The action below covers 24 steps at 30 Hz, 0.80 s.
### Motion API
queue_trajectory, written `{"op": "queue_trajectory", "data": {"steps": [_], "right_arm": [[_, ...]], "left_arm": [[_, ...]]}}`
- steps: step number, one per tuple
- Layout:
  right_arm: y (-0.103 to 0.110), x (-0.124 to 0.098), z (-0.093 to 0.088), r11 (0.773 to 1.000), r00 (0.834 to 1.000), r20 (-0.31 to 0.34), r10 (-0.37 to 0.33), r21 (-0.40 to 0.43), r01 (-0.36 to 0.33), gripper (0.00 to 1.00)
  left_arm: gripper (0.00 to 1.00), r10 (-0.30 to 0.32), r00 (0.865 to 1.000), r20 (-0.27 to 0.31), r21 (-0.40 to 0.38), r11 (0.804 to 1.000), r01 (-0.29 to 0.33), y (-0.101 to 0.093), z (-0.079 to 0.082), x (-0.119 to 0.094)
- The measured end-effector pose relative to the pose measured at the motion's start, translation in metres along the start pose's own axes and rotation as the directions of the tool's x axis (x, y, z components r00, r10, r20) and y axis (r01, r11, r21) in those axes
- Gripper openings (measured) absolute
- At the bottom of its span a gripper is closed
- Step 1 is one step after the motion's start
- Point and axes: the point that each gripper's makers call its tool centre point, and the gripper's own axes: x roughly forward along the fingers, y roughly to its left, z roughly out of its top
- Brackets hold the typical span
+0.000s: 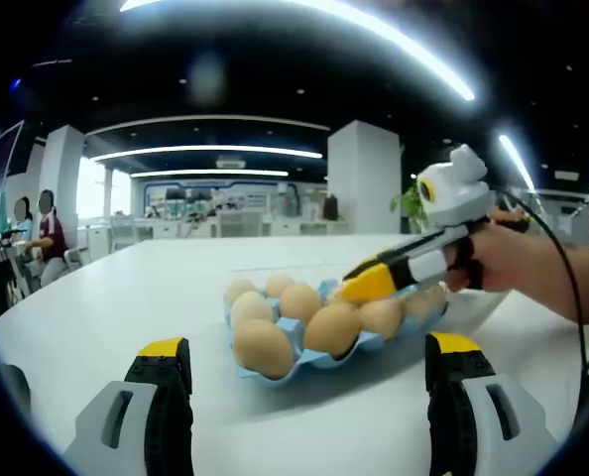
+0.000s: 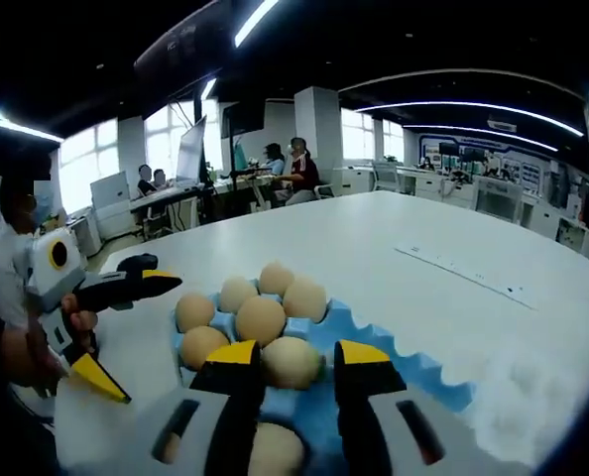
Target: Pick up the eggs on the table and place them into the egg tray on the table
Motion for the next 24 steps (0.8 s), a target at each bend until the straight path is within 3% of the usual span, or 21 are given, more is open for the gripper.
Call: {"op": "queue_trajectory", "data": {"steps": [2,5,7,8,10,12,13,14,16,21,24], "right_arm": [[-0.026,-0.028,0.006,0.996,0.995,0.06,-0.085,-0.018,0.087,0.32],[-0.069,-0.067,0.013,0.971,0.966,0.134,-0.222,-0.056,0.231,0.36],[-0.097,-0.092,0.011,0.944,0.942,0.131,-0.31,-0.073,0.321,0.4],[-0.12,-0.111,0.008,0.92,0.922,0.128,-0.366,-0.103,0.379,0.41],[-0.147,-0.132,0.001,0.89,0.897,0.102,-0.431,-0.115,0.441,0.43],[-0.167,-0.149,-0.012,0.879,0.883,0.067,-0.464,-0.093,0.468,0.43],[-0.175,-0.154,-0.015,0.878,0.882,0.061,-0.466,-0.087,0.47,0.43],[-0.186,-0.16,-0.029,0.88,0.883,0.012,-0.469,-0.078,0.468,0.43],[-0.187,-0.164,-0.04,0.886,0.888,-0.01,-0.459,-0.075,0.457,0.44],[-0.174,-0.161,-0.052,0.917,0.917,-0.02,-0.399,-0.032,0.398,0.43],[-0.171,-0.156,-0.056,0.925,0.926,-0.03,-0.377,-0.062,0.375,0.4]], "left_arm": [[1.0,-0.001,1.0,0.0,0.0,1.0,0.001,0.0,0.0,0.0],[1.0,-0.001,1.0,0.001,0.0,1.0,0.001,0.0,0.0,0.0],[1.0,-0.001,1.0,0.0,0.0,1.0,0.001,0.001,0.0,0.0],[1.0,-0.001,1.0,0.0,0.0,1.0,0.001,0.001,0.0,0.001],[1.0,-0.001,1.0,-0.001,-0.001,1.0,0.001,0.001,0.0,0.001],[1.0,0.0,1.0,0.001,-0.001,1.0,0.0,0.002,0.001,0.001],[1.0,0.0,1.0,0.001,-0.002,1.0,0.0,0.002,0.001,0.001],[1.0,0.001,1.0,0.002,-0.003,1.0,-0.001,0.001,0.001,0.0],[1.0,0.002,1.0,0.002,-0.006,1.0,-0.002,0.001,0.001,0.0],[1.0,0.004,1.0,-0.002,-0.004,1.0,-0.004,0.001,0.0,0.0],[1.0,0.005,1.0,-0.005,-0.002,1.0,-0.005,0.001,-0.001,0.0]]}}
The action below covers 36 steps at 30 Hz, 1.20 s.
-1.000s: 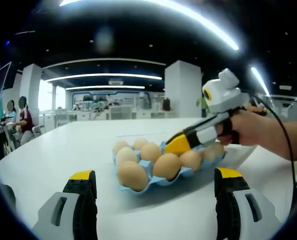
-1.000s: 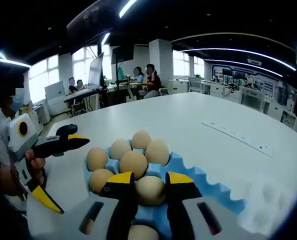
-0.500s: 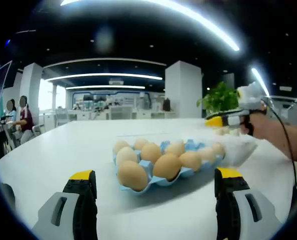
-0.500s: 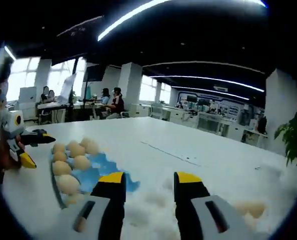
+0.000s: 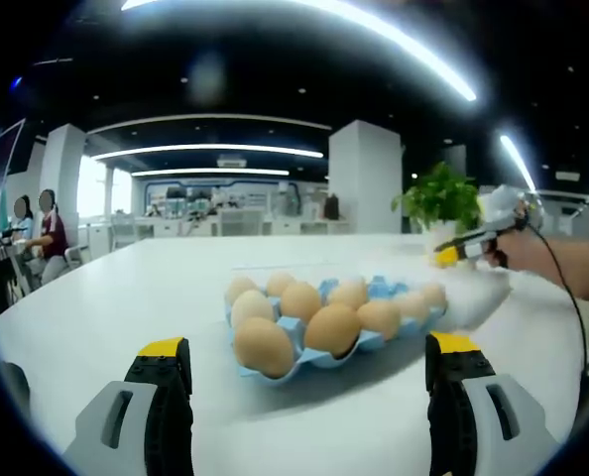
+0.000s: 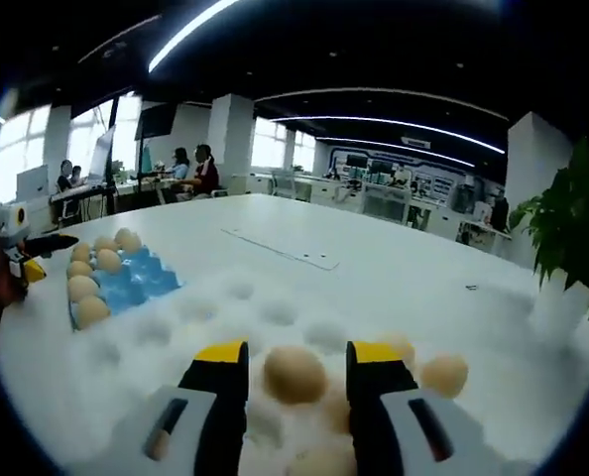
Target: Pick up the eggs on the table and place them into the egg tray on the table
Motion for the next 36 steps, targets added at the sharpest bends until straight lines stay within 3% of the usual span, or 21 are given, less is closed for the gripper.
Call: {"op": "queue_trajectory", "data": {"steps": [3,6,7,16,20,25,27,31,33,36], "right_arm": [[0.004,0.002,-0.003,1.0,0.999,-0.032,0.015,-0.015,-0.015,0.35],[0.011,0.004,-0.009,0.995,0.995,-0.085,0.049,-0.082,-0.056,0.33],[0.016,0.003,-0.009,0.995,0.991,-0.101,0.088,-0.034,-0.091,0.31],[0.022,0.003,-0.014,0.974,0.964,-0.146,0.224,-0.009,-0.228,0.3],[0.026,0.0,-0.015,0.975,0.963,-0.151,0.221,0.002,-0.224,0.28],[0.025,-0.006,-0.012,0.992,0.99,-0.07,0.122,-0.005,-0.123,0.27],[0.023,-0.007,-0.01,0.996,0.994,-0.058,0.094,0.006,-0.093,0.27],[0.019,-0.013,0.009,0.997,0.998,0.049,0.04,0.061,-0.043,0.27],[0.019,-0.016,0.021,0.995,0.995,0.096,0.032,0.094,-0.041,0.27],[0.021,-0.011,0.043,0.983,0.984,0.164,0.077,0.152,-0.102,0.27]], "left_arm": [[1.0,0.0,1.0,-0.001,0.0,1.0,0.0,-0.002,0.0,-0.001],[1.0,0.001,1.0,-0.001,0.0,1.0,-0.001,-0.002,0.0,-0.001],[1.0,0.001,1.0,-0.001,0.0,1.0,-0.001,-0.002,0.0,-0.001],[1.0,-0.002,1.0,-0.001,0.0,1.0,0.002,-0.003,0.0,-0.002],[1.0,0.001,1.0,-0.003,0.003,1.0,-0.001,-0.003,-0.001,-0.002],[1.0,0.004,1.0,-0.001,0.002,1.0,-0.004,-0.003,0.0,-0.002],[1.0,0.004,1.0,0.002,-0.002,1.0,-0.004,-0.002,0.0,-0.002],[1.0,0.001,1.0,0.004,-0.004,1.0,-0.001,-0.003,0.0,-0.002],[1.0,-0.002,1.0,0.004,-0.003,1.0,0.002,-0.003,0.0,-0.002],[1.0,-0.005,1.0,0.006,-0.001,1.0,0.005,-0.004,0.001,-0.001]]}}
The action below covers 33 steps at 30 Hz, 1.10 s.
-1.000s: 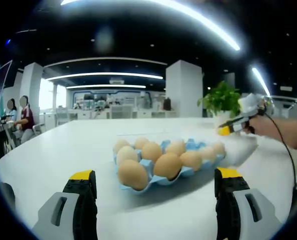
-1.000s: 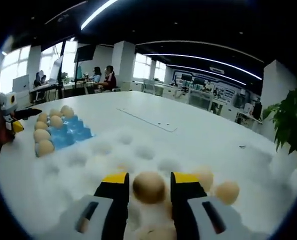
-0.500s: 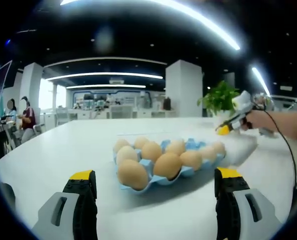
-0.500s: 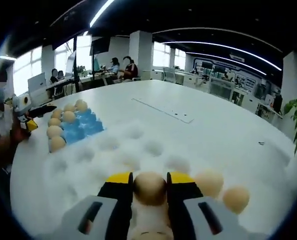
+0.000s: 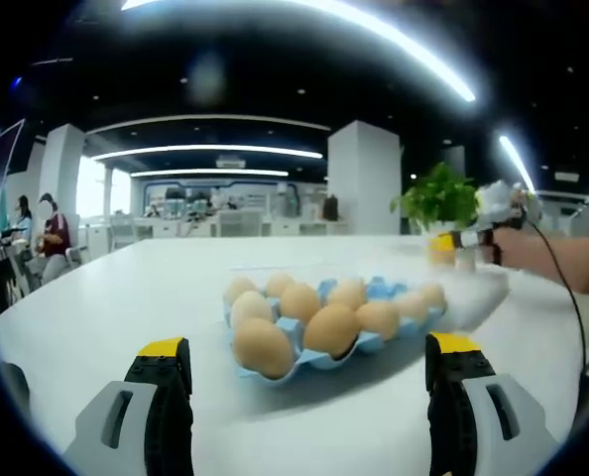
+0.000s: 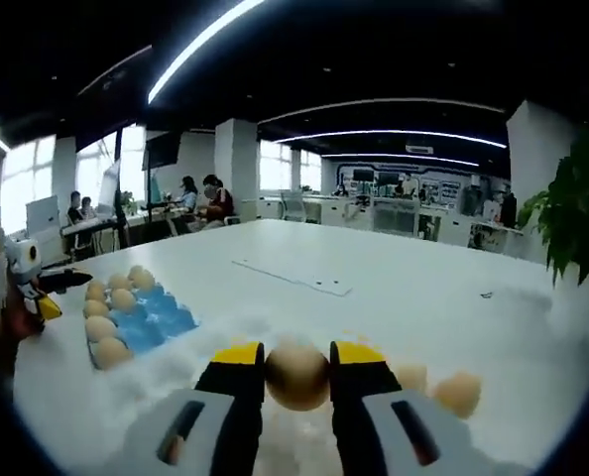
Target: Pick up the eggs on the table and place them into the egg tray on the table
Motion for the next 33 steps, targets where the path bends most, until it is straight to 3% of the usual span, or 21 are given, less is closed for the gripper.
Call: {"op": "queue_trajectory", "data": {"steps": [5,11,17,21,22,25,33], "right_arm": [[0.016,0.019,0.02,0.997,0.997,0.032,0.072,0.028,-0.073,0.27],[0.072,0.06,0.033,0.973,0.975,0.036,0.22,0.059,-0.222,0.27],[0.14,0.107,0.032,0.944,0.945,0.008,0.328,0.038,-0.328,0.27],[0.166,0.143,0.023,0.933,0.932,-0.044,0.361,0.022,-0.36,0.27],[0.18,0.139,0.017,0.932,0.93,-0.056,0.363,0.015,-0.363,0.27],[0.189,0.149,0.004,0.934,0.928,-0.107,0.356,0.008,-0.358,0.27],[0.182,0.165,-0.015,0.942,0.927,-0.17,0.334,0.032,-0.334,0.27]], "left_arm": [[1.0,-0.001,1.0,0.008,-0.007,1.0,0.001,-0.001,0.001,0.0],[1.0,-0.001,1.0,0.007,-0.009,1.0,0.001,-0.002,0.001,0.0],[1.0,0.001,1.0,0.002,-0.005,1.0,-0.001,-0.003,0.0,-0.001],[1.0,0.001,1.0,-0.001,0.0,1.0,-0.001,-0.002,-0.001,-0.001],[1.0,0.001,1.0,-0.001,0.0,1.0,-0.001,-0.001,-0.001,-0.001],[1.0,0.001,1.0,-0.002,-0.001,1.0,-0.001,-0.001,-0.001,-0.001],[1.0,-0.004,1.0,-0.001,0.0,1.0,0.004,0.001,-0.002,-0.001]]}}
